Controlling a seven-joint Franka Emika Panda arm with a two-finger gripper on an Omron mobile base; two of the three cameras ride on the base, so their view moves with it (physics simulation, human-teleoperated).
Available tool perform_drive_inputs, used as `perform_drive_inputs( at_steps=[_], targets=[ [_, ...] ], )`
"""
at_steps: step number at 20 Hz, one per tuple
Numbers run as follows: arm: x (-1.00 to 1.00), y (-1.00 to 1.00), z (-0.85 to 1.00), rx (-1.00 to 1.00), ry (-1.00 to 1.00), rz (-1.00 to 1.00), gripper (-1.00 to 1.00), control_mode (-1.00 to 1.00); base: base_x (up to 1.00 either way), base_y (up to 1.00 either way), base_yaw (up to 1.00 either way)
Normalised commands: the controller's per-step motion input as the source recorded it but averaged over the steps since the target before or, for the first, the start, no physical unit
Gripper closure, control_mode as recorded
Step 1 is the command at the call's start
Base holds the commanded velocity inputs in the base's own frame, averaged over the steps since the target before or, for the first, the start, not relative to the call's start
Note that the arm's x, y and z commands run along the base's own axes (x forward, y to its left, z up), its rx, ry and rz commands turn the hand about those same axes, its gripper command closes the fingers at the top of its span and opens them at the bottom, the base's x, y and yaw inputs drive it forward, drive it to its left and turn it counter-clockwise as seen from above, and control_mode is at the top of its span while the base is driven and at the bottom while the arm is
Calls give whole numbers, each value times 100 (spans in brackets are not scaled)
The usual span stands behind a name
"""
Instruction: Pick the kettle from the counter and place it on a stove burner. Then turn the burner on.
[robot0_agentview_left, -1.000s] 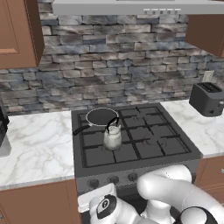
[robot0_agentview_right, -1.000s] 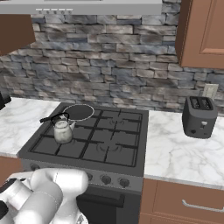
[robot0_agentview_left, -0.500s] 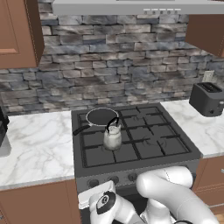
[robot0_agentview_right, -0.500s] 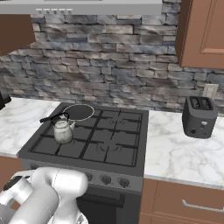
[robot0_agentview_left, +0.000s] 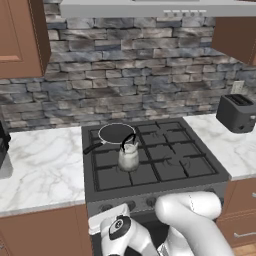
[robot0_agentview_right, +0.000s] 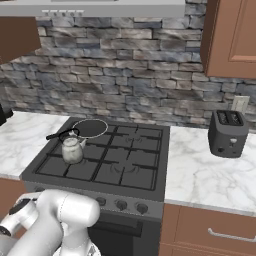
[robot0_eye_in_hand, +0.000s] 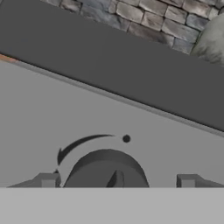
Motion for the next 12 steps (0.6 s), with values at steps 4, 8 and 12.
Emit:
perform_drive_inputs(
  at_steps=[4, 8, 12],
  targets=[
    [2, 1, -6, -2, 0, 0, 100, -100, 0, 0, 0],
    [0, 0, 0, 0, 0, 0, 100, -100, 0, 0, 0],
    [-14, 2, 0, -4, -16, 13, 100, -100, 0, 0, 0]
  ],
)
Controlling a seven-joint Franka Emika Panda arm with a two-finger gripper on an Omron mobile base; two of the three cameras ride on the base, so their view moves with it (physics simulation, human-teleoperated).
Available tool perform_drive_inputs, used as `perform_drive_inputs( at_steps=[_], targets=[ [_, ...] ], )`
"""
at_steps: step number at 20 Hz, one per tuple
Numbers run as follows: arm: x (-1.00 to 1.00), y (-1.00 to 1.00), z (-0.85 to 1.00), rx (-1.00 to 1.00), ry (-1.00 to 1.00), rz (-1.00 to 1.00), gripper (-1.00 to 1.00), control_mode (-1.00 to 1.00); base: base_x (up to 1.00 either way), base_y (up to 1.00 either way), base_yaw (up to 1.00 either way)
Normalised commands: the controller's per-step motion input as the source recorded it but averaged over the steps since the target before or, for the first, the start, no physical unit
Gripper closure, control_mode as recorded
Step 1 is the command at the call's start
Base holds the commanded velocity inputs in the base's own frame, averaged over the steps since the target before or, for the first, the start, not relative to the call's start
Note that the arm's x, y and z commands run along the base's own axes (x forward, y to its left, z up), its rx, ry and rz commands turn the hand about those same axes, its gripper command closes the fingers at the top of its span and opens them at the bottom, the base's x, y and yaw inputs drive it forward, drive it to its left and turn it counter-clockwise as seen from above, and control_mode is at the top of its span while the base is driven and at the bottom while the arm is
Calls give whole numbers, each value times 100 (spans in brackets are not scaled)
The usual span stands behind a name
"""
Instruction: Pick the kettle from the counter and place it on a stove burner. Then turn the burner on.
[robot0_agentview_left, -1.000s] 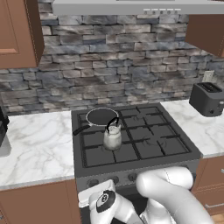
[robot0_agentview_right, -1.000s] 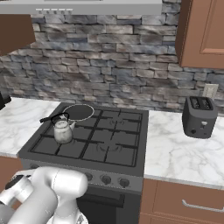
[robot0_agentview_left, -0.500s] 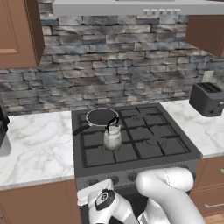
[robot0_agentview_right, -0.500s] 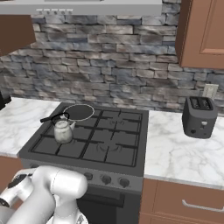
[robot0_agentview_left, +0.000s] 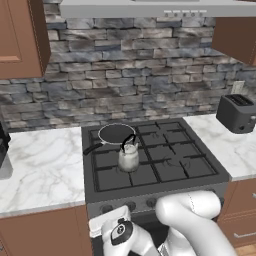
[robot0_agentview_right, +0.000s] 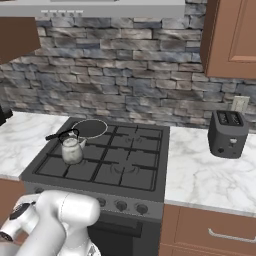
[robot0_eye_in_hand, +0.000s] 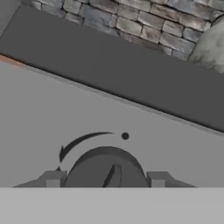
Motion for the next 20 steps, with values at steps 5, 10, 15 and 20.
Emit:
perform_drive_inputs(
  at_steps=[5, 10, 15, 20],
  targets=[
    [-9, 18, -15, -28, -2, 48, 100, -100, 0, 0, 0],
    [-15, 22, -51, -48, 2, 67, 100, -100, 0, 0, 0],
    [-22, 9, -71, -53, 16, 69, 100, -100, 0, 0, 0],
    [-18, 3, -73, -50, 23, 68, 100, -100, 0, 0, 0]
  ],
)
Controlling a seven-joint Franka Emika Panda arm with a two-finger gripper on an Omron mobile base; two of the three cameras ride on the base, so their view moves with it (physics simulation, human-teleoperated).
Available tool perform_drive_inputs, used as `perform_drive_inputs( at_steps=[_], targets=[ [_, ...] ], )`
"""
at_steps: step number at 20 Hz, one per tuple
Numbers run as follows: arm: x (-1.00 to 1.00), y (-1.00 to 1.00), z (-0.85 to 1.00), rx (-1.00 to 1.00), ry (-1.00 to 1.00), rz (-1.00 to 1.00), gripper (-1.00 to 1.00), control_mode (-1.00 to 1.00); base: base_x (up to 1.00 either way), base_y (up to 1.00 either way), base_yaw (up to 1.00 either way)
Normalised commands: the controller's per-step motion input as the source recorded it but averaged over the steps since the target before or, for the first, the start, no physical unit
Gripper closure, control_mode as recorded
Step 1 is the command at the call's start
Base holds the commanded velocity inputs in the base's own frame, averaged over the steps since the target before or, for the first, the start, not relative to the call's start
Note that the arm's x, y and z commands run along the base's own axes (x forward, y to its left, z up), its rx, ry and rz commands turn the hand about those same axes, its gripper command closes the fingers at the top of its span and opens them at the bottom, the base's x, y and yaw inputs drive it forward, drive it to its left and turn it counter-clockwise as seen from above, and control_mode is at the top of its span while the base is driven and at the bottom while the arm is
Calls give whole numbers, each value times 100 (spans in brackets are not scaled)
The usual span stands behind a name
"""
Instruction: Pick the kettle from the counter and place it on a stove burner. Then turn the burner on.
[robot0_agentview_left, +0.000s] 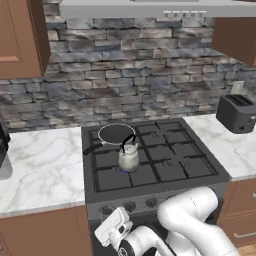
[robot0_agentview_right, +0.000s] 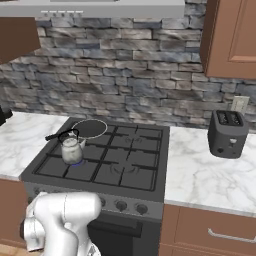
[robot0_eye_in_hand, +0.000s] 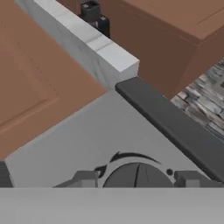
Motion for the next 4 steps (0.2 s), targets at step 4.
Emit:
perform_drive_inputs(
  at_steps=[4],
  targets=[
    [-2, 0, -6, -5, 4, 8, 100, -100, 0, 0, 0]
  ],
)
